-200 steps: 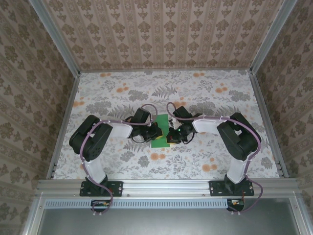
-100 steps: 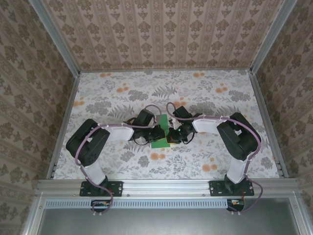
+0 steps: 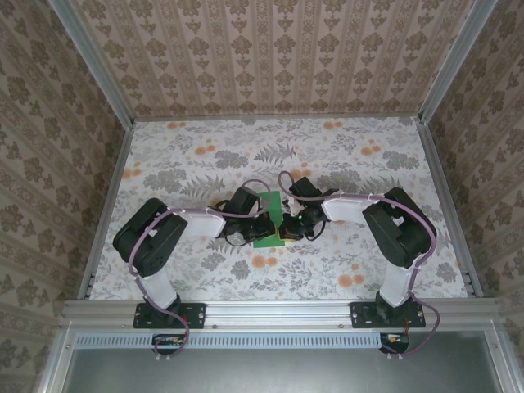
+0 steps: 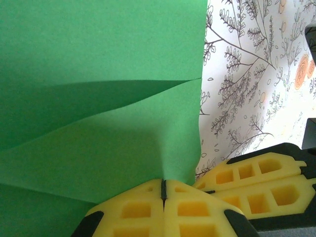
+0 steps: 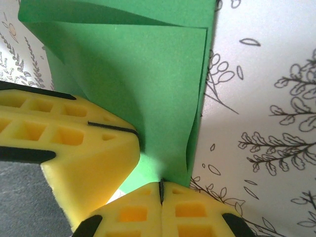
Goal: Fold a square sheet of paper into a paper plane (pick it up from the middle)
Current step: Fold the triangle a second time at the center of the table.
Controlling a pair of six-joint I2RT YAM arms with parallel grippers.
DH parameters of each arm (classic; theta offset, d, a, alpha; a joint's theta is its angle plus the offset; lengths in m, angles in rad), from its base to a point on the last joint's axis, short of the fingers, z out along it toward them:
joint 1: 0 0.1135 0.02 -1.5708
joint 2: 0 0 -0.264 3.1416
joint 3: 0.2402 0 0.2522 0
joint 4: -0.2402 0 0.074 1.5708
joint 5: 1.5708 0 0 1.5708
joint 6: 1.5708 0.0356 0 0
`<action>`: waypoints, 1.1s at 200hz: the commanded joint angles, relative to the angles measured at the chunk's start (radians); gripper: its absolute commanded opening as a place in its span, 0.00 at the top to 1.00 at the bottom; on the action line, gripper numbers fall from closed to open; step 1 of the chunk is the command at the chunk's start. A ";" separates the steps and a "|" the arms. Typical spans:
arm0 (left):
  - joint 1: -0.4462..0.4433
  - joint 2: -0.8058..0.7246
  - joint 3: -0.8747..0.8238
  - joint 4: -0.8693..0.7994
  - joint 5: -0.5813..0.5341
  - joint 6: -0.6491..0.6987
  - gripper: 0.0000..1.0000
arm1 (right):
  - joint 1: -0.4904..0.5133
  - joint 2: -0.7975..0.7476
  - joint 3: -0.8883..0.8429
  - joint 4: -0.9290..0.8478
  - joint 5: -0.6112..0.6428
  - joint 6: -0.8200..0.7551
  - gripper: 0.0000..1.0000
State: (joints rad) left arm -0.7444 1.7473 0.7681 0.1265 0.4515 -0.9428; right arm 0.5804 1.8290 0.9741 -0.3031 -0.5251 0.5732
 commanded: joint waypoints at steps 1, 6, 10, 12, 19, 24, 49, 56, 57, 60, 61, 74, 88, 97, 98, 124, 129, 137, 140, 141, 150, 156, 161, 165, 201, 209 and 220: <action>0.016 0.002 -0.023 -0.073 -0.106 -0.009 0.96 | 0.004 0.057 -0.015 -0.117 0.119 -0.036 1.00; 0.023 -0.002 -0.026 -0.078 -0.113 -0.010 0.96 | 0.004 0.056 -0.016 -0.123 0.129 -0.044 1.00; 0.027 -0.005 -0.029 -0.078 -0.117 -0.009 0.96 | 0.004 0.058 -0.017 -0.130 0.136 -0.048 1.00; 0.031 -0.007 -0.030 -0.077 -0.118 -0.010 0.96 | 0.004 0.059 -0.018 -0.133 0.139 -0.050 1.00; 0.044 -0.013 -0.036 -0.080 -0.120 -0.009 0.96 | 0.004 0.060 -0.019 -0.142 0.148 -0.059 1.00; 0.054 -0.017 -0.037 -0.085 -0.119 -0.006 0.96 | 0.004 0.062 -0.021 -0.146 0.151 -0.064 1.00; 0.111 -0.021 -0.018 -0.127 -0.108 0.042 0.96 | 0.001 0.073 -0.030 -0.156 0.164 -0.086 1.00; 0.128 -0.022 -0.011 -0.141 -0.106 0.056 0.96 | 0.001 0.077 -0.031 -0.159 0.165 -0.091 1.00; 0.129 -0.022 -0.010 -0.142 -0.105 0.059 0.96 | 0.001 0.077 -0.031 -0.159 0.166 -0.090 1.00; 0.135 -0.022 -0.008 -0.145 -0.103 0.064 0.96 | 0.001 0.078 -0.030 -0.160 0.166 -0.093 1.00; 0.137 -0.022 -0.007 -0.147 -0.102 0.066 0.96 | 0.001 0.079 -0.029 -0.162 0.166 -0.094 1.00; 0.168 -0.017 -0.003 -0.156 -0.095 0.088 0.96 | 0.000 0.079 -0.031 -0.163 0.168 -0.097 1.00; 0.204 -0.015 -0.003 -0.168 -0.088 0.109 0.96 | -0.001 0.078 -0.030 -0.165 0.167 -0.099 1.00; 0.225 -0.023 -0.006 -0.166 -0.080 0.123 0.96 | -0.001 0.078 -0.031 -0.165 0.166 -0.097 1.00; 0.227 -0.024 -0.005 -0.166 -0.079 0.125 0.96 | -0.001 0.078 -0.031 -0.166 0.165 -0.097 1.00; 0.244 -0.086 0.000 -0.168 -0.075 0.157 0.96 | -0.001 0.071 -0.029 -0.162 0.158 -0.093 1.00; 0.244 -0.098 0.000 -0.165 -0.072 0.159 0.96 | 0.000 0.068 -0.029 -0.161 0.158 -0.091 1.00; 0.241 -0.119 -0.004 -0.149 -0.061 0.160 0.96 | -0.001 0.067 -0.026 -0.161 0.157 -0.090 1.00; 0.240 -0.128 -0.007 -0.142 -0.056 0.160 0.96 | -0.001 0.067 -0.026 -0.160 0.157 -0.090 1.00; 0.239 -0.129 -0.007 -0.139 -0.054 0.160 0.96 | -0.001 0.066 -0.025 -0.161 0.156 -0.089 1.00; 0.229 -0.149 -0.013 -0.122 -0.039 0.160 0.96 | -0.001 0.064 -0.025 -0.161 0.154 -0.088 1.00; 0.218 -0.160 -0.013 -0.112 -0.032 0.160 0.96 | 0.000 0.063 -0.024 -0.159 0.152 -0.087 1.00; 0.207 -0.164 -0.012 -0.105 -0.028 0.159 0.96 | -0.001 0.062 -0.024 -0.159 0.152 -0.085 1.00; 0.198 -0.168 -0.012 -0.101 -0.027 0.159 0.96 | -0.001 0.062 -0.024 -0.157 0.151 -0.085 1.00; 0.126 -0.129 -0.003 -0.071 -0.042 0.123 0.96 | -0.001 0.062 -0.025 -0.150 0.145 -0.078 1.00; 0.118 -0.109 -0.002 -0.060 -0.037 0.116 0.96 | -0.001 0.062 -0.026 -0.149 0.142 -0.076 1.00; 0.113 -0.083 0.001 -0.047 -0.029 0.109 0.97 | -0.001 0.061 -0.026 -0.147 0.139 -0.076 1.00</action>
State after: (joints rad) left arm -0.6216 1.6138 0.7654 0.0475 0.4187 -0.8158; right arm 0.5804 1.8328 0.9859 -0.3309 -0.5068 0.4995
